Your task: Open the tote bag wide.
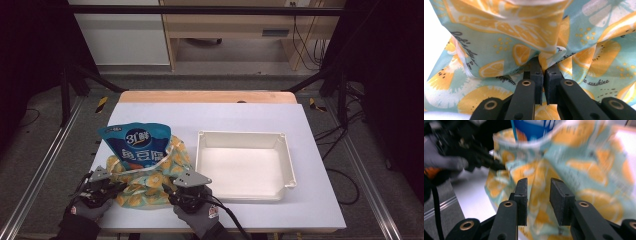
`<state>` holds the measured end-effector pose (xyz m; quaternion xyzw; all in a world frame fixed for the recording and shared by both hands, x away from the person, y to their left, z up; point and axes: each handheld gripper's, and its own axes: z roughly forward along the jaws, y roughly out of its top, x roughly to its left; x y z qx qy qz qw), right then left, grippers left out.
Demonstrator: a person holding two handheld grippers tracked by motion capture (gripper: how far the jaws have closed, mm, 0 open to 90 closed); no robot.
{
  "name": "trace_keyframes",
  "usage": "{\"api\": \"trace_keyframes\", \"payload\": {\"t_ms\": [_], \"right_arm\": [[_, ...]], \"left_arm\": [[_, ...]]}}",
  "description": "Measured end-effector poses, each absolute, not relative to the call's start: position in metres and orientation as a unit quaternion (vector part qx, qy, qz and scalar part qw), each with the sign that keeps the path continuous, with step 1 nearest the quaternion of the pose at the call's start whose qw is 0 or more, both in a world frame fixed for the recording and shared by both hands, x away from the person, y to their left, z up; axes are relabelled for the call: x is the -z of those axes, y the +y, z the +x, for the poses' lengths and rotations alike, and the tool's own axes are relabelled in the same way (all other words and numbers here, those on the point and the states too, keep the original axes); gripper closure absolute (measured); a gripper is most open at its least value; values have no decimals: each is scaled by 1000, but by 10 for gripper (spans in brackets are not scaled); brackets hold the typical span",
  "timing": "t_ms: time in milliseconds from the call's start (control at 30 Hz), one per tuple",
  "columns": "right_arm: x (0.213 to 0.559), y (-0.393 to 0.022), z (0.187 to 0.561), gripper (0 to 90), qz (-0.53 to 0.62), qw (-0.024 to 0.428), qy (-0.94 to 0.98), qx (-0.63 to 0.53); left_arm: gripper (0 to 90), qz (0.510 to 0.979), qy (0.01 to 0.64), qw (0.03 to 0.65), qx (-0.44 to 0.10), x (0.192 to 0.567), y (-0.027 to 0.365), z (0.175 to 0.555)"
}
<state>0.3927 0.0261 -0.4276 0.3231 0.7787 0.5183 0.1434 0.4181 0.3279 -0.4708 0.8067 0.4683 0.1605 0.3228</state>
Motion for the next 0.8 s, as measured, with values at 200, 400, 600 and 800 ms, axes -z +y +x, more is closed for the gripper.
{"api": "trace_keyframes", "payload": {"t_ms": [200,400,600,800], "right_arm": [[408,23,399,679,329,165,765,-529],[398,22,403,676,334,175,755,-537],[399,30,422,679,352,189,757,-517],[426,47,425,851,350,180,793,-466]], "left_arm": [[863,807,468,322,-160,471,328,418],[864,807,469,322,-160,471,328,418],[864,807,468,321,-162,471,327,418],[863,808,467,321,-162,471,327,418]]}}
